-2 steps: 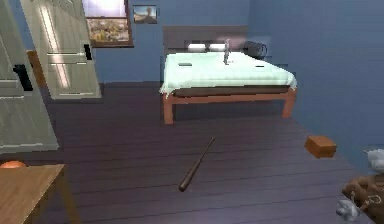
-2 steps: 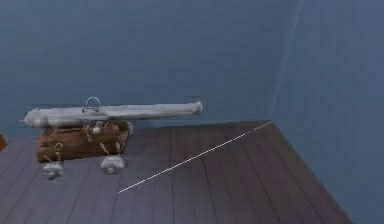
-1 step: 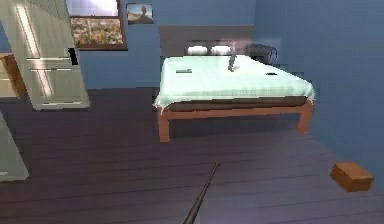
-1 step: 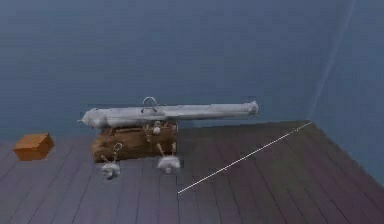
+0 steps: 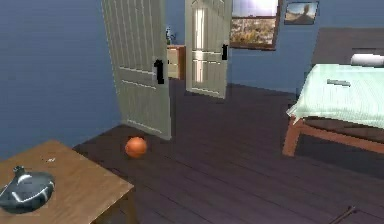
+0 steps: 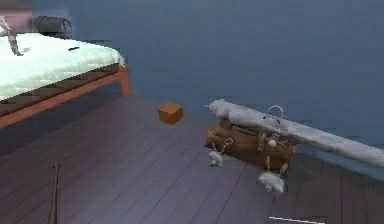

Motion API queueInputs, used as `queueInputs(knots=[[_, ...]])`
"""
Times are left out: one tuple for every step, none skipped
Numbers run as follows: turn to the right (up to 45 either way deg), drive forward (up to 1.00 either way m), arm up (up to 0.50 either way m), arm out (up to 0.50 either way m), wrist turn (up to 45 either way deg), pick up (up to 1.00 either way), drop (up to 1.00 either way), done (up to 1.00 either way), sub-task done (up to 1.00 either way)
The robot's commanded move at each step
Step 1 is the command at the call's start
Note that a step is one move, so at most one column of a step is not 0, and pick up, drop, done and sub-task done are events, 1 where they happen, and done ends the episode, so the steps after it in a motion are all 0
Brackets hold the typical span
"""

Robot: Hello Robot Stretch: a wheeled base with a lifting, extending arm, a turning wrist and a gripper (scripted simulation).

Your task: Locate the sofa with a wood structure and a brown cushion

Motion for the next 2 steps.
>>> queueInputs(knots=[[0.0,1.00,0.00,0.00,0.0,0.00,0.00,0.00,0.00],[0.0,1.00,0.00,0.00,0.0,0.00,0.00,0.00,0.00]])
